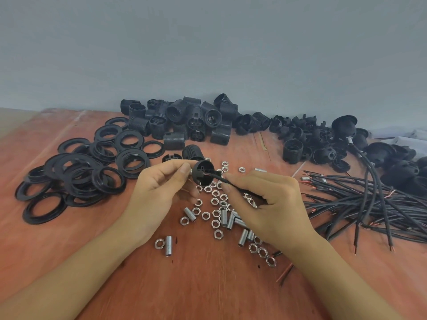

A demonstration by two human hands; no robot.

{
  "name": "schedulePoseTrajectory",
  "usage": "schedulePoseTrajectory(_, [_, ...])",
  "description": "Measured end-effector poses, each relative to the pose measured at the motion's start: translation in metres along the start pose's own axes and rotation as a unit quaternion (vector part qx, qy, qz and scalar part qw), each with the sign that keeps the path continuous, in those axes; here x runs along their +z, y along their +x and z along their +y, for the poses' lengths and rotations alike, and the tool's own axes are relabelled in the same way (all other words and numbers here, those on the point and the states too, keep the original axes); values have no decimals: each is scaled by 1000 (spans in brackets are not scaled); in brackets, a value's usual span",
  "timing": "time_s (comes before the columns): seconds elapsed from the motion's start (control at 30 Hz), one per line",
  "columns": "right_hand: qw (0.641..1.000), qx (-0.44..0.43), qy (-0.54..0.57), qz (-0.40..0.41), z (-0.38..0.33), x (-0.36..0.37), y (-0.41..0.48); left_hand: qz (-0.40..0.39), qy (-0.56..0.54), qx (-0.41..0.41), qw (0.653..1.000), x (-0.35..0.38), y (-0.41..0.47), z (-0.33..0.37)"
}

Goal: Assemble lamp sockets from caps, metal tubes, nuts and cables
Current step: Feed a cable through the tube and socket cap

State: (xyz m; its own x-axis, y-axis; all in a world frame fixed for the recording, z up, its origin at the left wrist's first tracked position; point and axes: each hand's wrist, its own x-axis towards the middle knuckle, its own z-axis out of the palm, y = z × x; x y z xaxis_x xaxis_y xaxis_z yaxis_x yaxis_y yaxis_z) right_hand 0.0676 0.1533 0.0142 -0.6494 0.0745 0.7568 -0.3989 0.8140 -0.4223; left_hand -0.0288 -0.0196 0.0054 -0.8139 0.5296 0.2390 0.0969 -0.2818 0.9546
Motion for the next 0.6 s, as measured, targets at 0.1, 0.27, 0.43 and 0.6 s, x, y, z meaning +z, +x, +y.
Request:
schedulePoseTrajectory(0.1, [1000, -1, -16, -7, -4, 3, 0, -16, -8, -7, 1000, 0, 0, -1])
schedulePoseTrajectory(0.27, [1000, 15, -28, 3, -7, 2, 0, -8, -9, -3, 1000, -1, 0, -2])
schedulePoseTrajectory(0.43, [999, 18, -45, 15, -10, 2, 2, 6, 55, 56, 997, 1, -1, -1])
schedulePoseTrajectory(0.6, [997, -1, -76, 12, -12, 4, 1, -4, 83, 79, 993, 2, -3, -1])
